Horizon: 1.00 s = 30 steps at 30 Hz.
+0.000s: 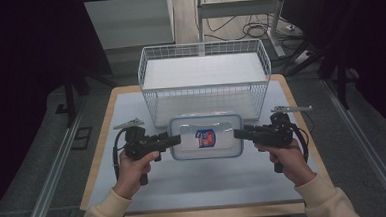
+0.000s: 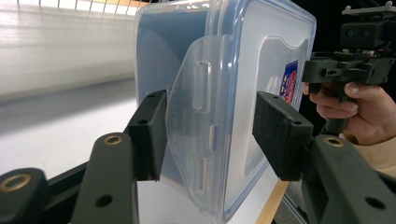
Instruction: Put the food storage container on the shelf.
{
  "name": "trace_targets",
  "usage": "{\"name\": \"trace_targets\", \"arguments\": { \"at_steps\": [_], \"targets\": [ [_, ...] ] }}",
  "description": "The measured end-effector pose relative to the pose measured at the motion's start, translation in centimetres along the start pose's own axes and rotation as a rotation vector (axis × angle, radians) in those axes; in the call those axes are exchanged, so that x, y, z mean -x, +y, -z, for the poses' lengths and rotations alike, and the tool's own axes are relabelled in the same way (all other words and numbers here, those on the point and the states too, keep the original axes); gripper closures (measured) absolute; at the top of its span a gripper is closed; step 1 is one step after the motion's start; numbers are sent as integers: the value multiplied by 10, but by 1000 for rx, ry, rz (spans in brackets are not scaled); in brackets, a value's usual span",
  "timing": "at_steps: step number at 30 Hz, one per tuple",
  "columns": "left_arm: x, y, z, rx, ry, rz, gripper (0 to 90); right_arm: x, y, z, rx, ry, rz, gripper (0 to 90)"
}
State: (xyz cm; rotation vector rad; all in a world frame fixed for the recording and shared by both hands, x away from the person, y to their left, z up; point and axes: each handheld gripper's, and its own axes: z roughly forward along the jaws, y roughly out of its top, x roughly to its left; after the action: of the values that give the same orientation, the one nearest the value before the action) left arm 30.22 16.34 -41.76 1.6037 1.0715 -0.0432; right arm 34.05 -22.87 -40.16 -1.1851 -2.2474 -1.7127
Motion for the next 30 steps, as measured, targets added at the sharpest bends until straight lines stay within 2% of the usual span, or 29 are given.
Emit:
{"name": "trace_targets", "arguments": {
  "at_steps": [7,14,30],
  "targets": [
    [4,15,2,11,7,-25,463,-1,13,1,11,1,13,544],
    [5,31,1,19,1,-26,464,-2,28,3,20,0,23,544],
    [8,72,1,49,16,-48,464,2,68,3,44,2,43,543]
  ]
}}
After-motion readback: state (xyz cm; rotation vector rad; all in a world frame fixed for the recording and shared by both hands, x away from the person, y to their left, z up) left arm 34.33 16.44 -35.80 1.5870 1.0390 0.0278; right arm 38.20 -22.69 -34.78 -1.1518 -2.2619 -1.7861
